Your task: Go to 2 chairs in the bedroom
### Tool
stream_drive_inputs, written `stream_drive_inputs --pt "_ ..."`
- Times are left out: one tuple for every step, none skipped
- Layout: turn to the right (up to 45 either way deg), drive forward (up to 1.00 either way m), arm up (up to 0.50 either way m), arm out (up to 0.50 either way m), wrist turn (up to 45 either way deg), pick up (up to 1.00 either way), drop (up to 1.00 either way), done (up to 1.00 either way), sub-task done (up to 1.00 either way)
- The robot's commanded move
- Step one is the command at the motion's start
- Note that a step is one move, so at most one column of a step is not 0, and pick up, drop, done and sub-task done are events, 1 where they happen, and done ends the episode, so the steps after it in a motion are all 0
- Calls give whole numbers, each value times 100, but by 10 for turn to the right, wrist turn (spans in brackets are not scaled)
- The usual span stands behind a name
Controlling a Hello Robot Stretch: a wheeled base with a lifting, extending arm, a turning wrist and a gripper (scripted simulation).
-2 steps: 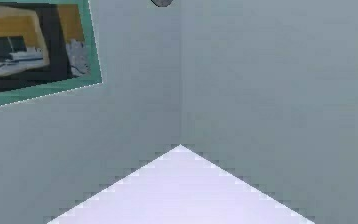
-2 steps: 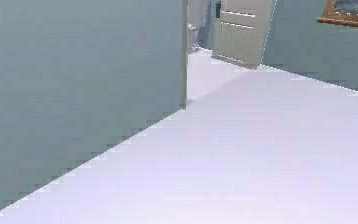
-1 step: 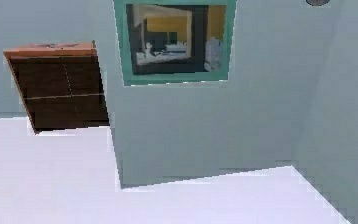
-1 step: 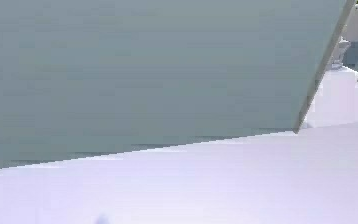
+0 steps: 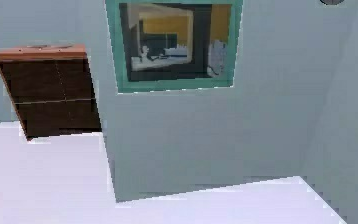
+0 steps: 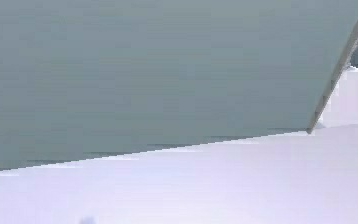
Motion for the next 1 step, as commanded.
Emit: stream_drive_inputs --pt "-450 0 0 0 0 0 0 0 0"
